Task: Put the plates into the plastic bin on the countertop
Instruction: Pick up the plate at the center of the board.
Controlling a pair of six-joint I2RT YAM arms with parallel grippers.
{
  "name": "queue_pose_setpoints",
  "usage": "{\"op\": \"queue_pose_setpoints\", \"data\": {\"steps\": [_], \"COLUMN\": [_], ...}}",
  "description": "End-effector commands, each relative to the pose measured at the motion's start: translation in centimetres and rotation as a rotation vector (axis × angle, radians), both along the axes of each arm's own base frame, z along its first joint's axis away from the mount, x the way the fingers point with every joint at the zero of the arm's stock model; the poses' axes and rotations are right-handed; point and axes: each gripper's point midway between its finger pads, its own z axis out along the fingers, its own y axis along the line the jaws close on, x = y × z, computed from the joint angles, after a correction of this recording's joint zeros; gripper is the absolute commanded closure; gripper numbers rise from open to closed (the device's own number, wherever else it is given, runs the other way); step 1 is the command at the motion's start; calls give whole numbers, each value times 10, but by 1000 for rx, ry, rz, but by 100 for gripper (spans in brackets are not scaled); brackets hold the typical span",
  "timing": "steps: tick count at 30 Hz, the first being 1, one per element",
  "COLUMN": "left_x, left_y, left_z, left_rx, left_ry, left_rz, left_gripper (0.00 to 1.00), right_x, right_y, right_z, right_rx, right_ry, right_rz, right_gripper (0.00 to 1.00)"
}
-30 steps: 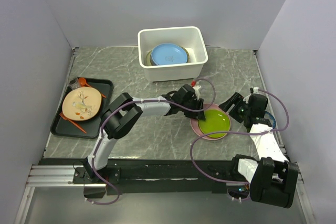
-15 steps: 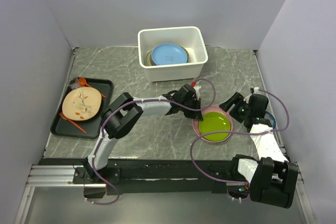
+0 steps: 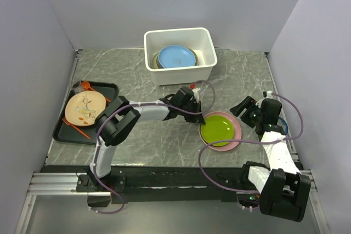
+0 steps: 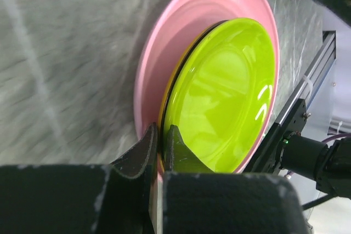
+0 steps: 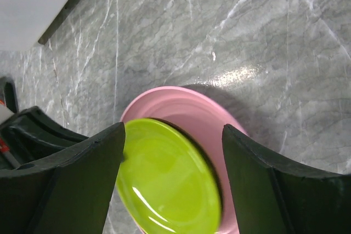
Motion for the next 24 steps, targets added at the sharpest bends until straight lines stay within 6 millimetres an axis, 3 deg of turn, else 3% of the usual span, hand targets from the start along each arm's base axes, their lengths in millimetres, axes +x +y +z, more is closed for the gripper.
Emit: {"op": "queue_pose_setpoints", "data": {"steps": [1, 12, 19, 24], "left_x": [8, 21, 53, 54], "left_y": [-4, 52, 119, 145], "left_z": [74, 109, 95, 74], "left_rx": [-172, -213, -110, -64], "left_ry": [-106, -157, -179, -143], "left_rz": [-9, 97, 250, 317], "left_gripper": [99, 99, 99, 99], "right_x": [-2, -4, -7, -7], "right_y": [-1, -4, -13, -13], "right_z": [0, -10, -20, -29], "right_rx": [-6, -15, -42, -36], "right_ry": [-15, 30, 95, 140], "right_rz": [5, -6, -39, -39], "right_gripper": [22, 23, 22, 22]}}
